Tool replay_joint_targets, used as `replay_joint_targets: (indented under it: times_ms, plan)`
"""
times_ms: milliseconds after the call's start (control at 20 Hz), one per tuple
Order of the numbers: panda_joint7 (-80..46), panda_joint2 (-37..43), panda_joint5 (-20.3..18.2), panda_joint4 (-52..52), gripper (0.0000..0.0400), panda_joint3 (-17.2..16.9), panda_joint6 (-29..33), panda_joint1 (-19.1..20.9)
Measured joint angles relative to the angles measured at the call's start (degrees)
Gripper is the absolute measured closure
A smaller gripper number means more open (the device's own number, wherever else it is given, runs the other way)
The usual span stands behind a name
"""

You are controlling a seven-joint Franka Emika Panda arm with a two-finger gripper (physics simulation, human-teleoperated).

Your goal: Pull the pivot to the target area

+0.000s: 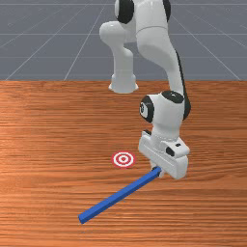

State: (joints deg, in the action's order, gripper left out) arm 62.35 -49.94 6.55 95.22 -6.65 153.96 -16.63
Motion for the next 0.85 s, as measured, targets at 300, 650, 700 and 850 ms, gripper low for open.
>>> replay_joint_targets:
  times_ms: [300, 650, 700, 850]
  plan:
    - [-2.1, 9.0, 1.9, 17.6, 0.0305, -1.2, 5.6, -3.1]
    - [-3.2, 14.8, 3.5, 30.0, 0.0304, -2.6, 12.0, -5.0]
    - [-4.5, 14.7, 4.2, 30.0, 0.0305, -4.5, 11.5, -6.2]
    - [-3.5, 14.9, 4.3, 30.7, 0.0305, -4.5, 12.3, -4.9]
